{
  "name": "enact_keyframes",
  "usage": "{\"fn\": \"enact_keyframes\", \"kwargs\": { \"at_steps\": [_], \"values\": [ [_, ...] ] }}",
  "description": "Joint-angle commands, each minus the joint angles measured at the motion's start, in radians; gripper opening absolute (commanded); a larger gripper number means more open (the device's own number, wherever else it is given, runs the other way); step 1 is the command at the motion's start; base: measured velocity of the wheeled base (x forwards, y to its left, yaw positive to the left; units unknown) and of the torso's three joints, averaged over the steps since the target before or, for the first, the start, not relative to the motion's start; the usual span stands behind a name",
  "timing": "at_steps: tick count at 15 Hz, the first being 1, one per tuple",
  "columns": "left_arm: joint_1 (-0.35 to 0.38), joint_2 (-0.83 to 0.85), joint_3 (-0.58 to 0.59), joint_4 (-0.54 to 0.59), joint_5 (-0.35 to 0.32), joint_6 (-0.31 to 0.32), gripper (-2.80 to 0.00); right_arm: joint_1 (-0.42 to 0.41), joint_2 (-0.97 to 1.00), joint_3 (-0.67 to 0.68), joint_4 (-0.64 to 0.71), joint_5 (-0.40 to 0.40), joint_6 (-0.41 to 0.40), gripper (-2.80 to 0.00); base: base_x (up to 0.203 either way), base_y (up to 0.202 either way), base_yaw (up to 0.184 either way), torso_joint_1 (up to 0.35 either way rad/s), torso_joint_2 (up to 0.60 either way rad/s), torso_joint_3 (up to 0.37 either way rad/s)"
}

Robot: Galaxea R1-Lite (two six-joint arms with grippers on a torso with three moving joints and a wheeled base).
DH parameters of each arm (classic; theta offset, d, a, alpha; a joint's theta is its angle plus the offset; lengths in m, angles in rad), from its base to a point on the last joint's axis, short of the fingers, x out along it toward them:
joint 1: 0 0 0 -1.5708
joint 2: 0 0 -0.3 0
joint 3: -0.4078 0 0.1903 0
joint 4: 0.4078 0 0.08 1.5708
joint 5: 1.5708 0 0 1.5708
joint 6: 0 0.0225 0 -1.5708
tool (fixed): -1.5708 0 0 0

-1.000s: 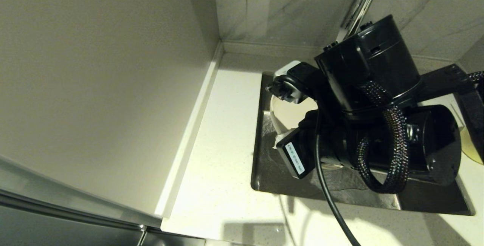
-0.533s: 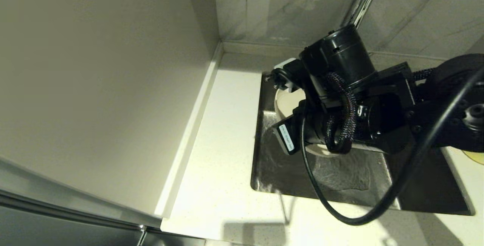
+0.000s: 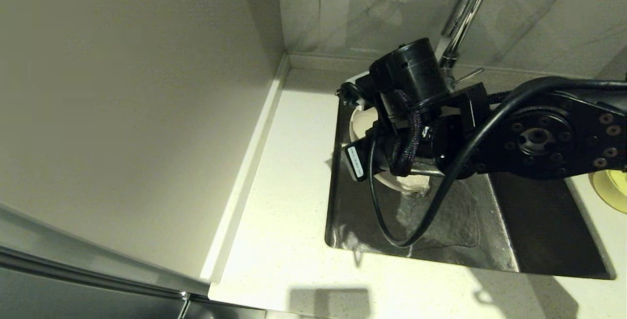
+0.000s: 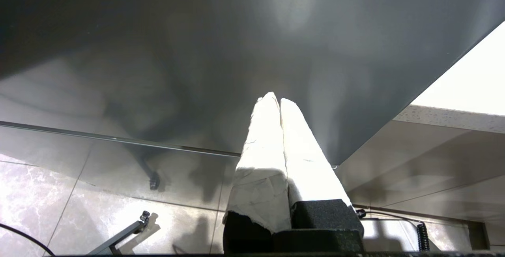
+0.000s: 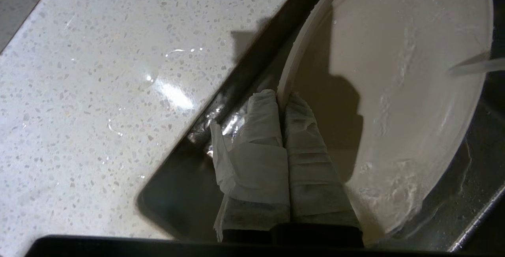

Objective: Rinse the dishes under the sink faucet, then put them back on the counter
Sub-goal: Rinse the plate

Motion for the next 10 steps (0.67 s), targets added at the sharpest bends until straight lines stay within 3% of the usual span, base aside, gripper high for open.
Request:
{"fn": "enact_keyframes", "kwargs": {
  "at_steps": [1,7,10],
  "values": [
    [0.000,-0.002,0.000,0.000,0.001,0.000,-2.80,-0.007,0.029,-0.027,0.000,-0.002,0.000,-2.80,0.000,0.000,0.000,0.000,0.00,0.000],
    [0.000,-0.002,0.000,0.000,0.001,0.000,-2.80,-0.036,0.035,-0.039,0.002,-0.001,0.002,-2.80,0.000,0.000,0.000,0.000,0.00,0.000],
    [0.000,-0.002,0.000,0.000,0.001,0.000,-2.80,-0.035,-0.019,0.025,0.006,0.032,0.000,-2.80,0.000,0.000,0.000,0.000,0.00,0.000]
  ]
}}
